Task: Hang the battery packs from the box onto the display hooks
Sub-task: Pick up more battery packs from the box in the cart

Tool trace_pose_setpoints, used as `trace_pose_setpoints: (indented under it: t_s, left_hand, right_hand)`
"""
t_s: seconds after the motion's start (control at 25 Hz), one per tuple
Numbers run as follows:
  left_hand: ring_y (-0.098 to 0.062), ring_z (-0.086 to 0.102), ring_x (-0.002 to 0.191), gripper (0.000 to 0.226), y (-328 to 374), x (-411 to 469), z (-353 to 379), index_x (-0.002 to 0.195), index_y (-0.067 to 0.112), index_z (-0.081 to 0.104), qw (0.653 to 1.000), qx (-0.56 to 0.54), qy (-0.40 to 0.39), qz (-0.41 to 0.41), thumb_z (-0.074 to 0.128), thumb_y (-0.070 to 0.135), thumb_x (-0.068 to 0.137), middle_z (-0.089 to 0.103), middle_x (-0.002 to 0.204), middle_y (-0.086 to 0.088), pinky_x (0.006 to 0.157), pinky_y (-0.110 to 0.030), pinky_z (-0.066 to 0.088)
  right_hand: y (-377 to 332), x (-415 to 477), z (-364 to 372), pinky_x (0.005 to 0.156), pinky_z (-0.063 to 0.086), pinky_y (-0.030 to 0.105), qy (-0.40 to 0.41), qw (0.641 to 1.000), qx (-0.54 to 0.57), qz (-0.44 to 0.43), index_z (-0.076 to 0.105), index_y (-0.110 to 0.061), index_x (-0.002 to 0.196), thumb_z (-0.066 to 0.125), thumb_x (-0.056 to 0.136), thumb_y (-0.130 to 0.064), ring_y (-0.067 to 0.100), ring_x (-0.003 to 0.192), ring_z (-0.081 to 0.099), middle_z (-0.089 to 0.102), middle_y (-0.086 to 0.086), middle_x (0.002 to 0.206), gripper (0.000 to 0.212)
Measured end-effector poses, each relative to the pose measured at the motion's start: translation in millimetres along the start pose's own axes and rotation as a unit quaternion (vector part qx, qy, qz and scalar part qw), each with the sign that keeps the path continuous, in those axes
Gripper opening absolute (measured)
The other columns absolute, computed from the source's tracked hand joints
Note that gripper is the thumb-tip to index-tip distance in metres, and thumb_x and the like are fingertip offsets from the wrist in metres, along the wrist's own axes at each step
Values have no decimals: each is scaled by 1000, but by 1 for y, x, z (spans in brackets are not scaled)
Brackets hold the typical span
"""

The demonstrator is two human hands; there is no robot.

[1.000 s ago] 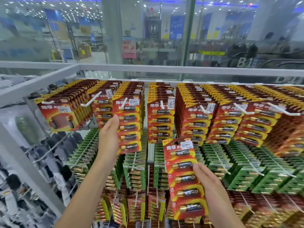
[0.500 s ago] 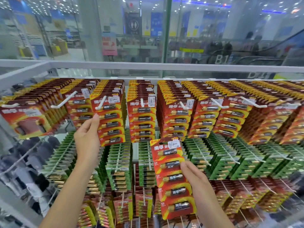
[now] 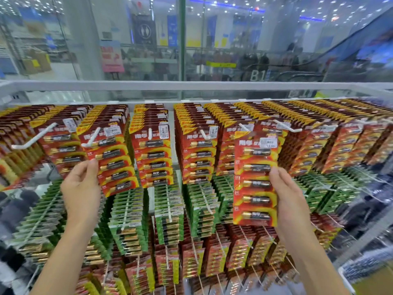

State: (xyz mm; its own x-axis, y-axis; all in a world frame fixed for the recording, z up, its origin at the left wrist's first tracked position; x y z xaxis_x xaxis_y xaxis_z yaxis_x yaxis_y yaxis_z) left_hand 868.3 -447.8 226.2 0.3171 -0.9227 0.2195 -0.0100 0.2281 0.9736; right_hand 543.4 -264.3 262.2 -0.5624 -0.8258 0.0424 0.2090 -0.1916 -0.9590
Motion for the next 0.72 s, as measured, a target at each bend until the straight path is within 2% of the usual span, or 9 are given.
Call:
trace_pose_setpoints:
  t_s: [0.08, 0.2, 0.28, 0.32, 0.44, 0.52, 0.6, 0.72]
  left_hand:
    - [-16, 69, 93, 20, -5, 4, 0, 105, 32, 73, 1000, 4, 7, 1, 56, 43, 105, 73, 99, 8, 95, -47, 56]
    - [-24, 70, 109, 30, -9, 6, -1, 119, 28, 71, 1000, 2, 11, 0, 56, 49, 103, 75, 113, 2, 101, -55, 55]
    - [-23, 68, 104, 33, -9, 5, -1, 123, 26, 70, 1000, 5, 15, -2, 56, 49, 103, 74, 113, -1, 101, -54, 54]
    - [-20, 65, 96, 34, -9, 4, -1, 124, 24, 70, 1000, 5, 17, -2, 56, 47, 104, 73, 108, -1, 97, -50, 55]
    - [-14, 53, 74, 33, -6, 0, 2, 126, 21, 69, 1000, 5, 18, 1, 55, 43, 106, 66, 89, 6, 76, -41, 48]
    - [-15, 52, 71, 28, -5, -2, 3, 121, 25, 70, 1000, 1, 16, -1, 54, 42, 106, 65, 87, 5, 70, -38, 46]
    - [-21, 54, 75, 23, -4, -2, 1, 114, 31, 71, 1000, -6, 13, -2, 55, 45, 105, 65, 88, -1, 70, -40, 47]
    - [-20, 54, 77, 23, -1, -2, 0, 118, 30, 69, 1000, 2, 17, -5, 55, 43, 106, 65, 86, 2, 71, -38, 47]
  right_hand:
    - [-9, 10, -7, 75, 62, 46, 11, 1000, -6, -14, 74, -21, 114, 53, 101, -39, 31, 95, 76, 76, 12, 113, 30]
    - [-16, 20, -13, 68, 63, 40, -2, 1000, -12, -7, 72, -19, 117, 52, 103, -37, 29, 92, 76, 77, 11, 112, 30]
    - [-16, 23, -16, 67, 62, 40, -11, 1000, -20, 1, 73, -19, 115, 53, 103, -35, 28, 90, 77, 78, 9, 109, 29]
    - [-15, 25, -17, 68, 61, 40, -11, 1000, -25, 7, 74, -20, 114, 53, 103, -35, 28, 90, 77, 78, 8, 108, 27]
    - [-15, 24, -16, 70, 60, 41, -19, 999, -29, 16, 76, -20, 111, 53, 103, -34, 29, 89, 77, 79, 8, 105, 27]
    - [-15, 28, -13, 72, 60, 42, -20, 999, -25, 22, 75, -20, 113, 53, 104, -34, 29, 91, 77, 79, 7, 105, 28]
    - [-12, 38, -7, 71, 62, 43, -16, 999, -40, 28, 75, -20, 112, 52, 105, -34, 30, 89, 77, 79, 7, 104, 28]
    - [-5, 61, 4, 73, 62, 43, -9, 997, -71, 29, 74, -18, 112, 51, 107, -35, 31, 89, 77, 79, 8, 102, 29]
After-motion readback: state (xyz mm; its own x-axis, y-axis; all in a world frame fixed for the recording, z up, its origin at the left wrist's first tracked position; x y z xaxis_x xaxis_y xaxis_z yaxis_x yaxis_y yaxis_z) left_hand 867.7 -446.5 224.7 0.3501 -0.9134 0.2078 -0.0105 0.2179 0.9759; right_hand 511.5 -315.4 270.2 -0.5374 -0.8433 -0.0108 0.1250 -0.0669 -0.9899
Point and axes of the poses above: each hand's wrist, its own x-axis towards the middle knuckle, its own z-axis out of the palm, y = z × x, the point moved 1 cm from there along x, towards the middle knuckle
